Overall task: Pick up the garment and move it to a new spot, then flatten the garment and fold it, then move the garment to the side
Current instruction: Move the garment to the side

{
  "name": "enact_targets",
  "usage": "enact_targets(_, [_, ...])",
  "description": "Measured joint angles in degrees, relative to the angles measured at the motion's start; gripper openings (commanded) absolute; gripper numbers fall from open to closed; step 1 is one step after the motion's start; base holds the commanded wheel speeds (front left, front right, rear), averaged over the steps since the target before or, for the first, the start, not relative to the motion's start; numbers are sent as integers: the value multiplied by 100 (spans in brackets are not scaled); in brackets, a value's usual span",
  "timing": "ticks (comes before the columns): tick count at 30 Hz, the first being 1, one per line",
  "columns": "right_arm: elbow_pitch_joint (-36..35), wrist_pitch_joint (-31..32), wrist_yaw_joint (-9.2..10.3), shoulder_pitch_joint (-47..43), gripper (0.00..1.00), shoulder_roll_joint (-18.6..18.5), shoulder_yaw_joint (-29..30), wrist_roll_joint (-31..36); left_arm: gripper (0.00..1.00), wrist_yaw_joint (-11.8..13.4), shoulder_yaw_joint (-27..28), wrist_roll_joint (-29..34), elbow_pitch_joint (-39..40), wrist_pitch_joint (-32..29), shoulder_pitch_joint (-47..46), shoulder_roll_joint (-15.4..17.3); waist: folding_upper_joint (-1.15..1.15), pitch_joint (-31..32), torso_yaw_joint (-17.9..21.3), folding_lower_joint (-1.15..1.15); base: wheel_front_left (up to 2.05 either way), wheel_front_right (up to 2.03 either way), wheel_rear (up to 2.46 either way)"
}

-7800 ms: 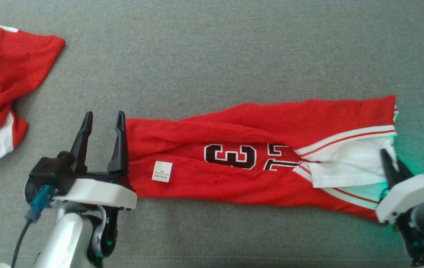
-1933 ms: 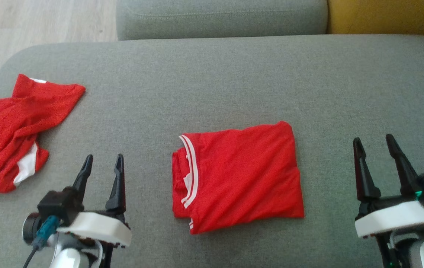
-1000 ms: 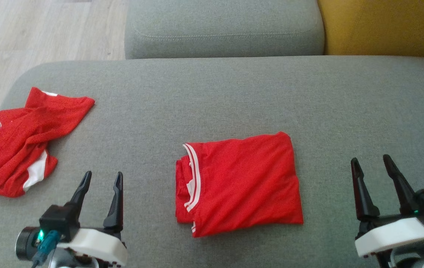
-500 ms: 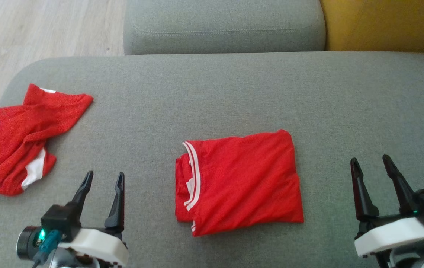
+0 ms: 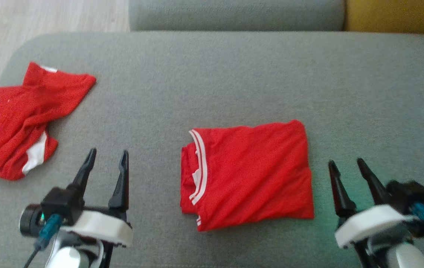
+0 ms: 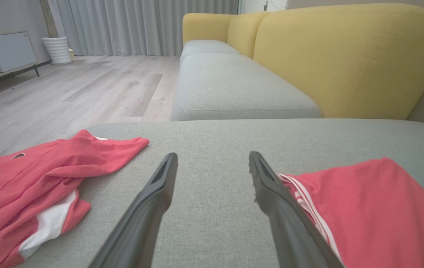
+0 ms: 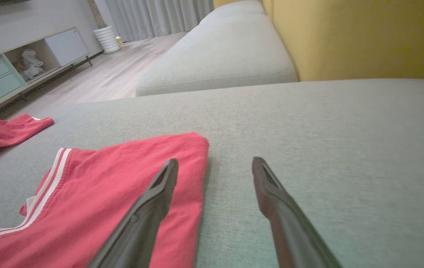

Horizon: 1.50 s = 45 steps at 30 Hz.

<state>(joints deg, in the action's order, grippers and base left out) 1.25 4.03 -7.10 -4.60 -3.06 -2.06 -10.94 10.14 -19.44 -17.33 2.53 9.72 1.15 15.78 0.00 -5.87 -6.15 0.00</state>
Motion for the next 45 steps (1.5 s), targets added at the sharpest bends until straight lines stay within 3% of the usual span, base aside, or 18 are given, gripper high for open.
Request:
enact_targets(6, [1135,212,0,820,100,-3,-149,-75,100,-79,-44,-4,-154,204,-467,-177,0,-409,-261,1,0,0,0])
enact_targets(12, [1657,480,0,967,100,-4,-57,-91,100,-158,-93,-3,-347,368,-871,-383,0,-682,-565,1,0,0,0])
enact_targets(13, [1659,498,0,1012,81,-10,-24,-121,100,-158,-92,-3,-382,402,-910,-413,0,-729,-607,0,0,0,0])
enact_targets(14, [1661,572,0,1058,27,-12,-4,-118,100,-158,-89,-2,-403,403,-926,-435,0,-772,-634,0,0,0,0])
enact_targets(15, [1656,600,0,1111,0,-12,12,-119,100,-158,-86,1,-433,408,-927,-452,0,-807,-654,0,0,0,0])
enact_targets(21, [1518,781,-1,1211,0,-10,-107,-159,100,-165,-15,5,-480,456,-928,-501,0,-864,-512,1,0,0,0])
enact_targets(28, [1303,826,-1,1287,0,-55,-313,-160,100,-256,3,109,-450,458,-998,-512,0,-945,-3,0,0,0,0])
enact_targets(39, [1461,758,-1,2599,0,-1067,464,-218,100,-419,-12,297,-368,458,-1378,-522,0,-1189,1090,0,0,0,0])
enact_targets(45, [1681,827,-1,3179,0,-1626,942,-223,100,-557,-27,352,-347,459,-1582,-517,0,-1499,1432,1,0,0,0])
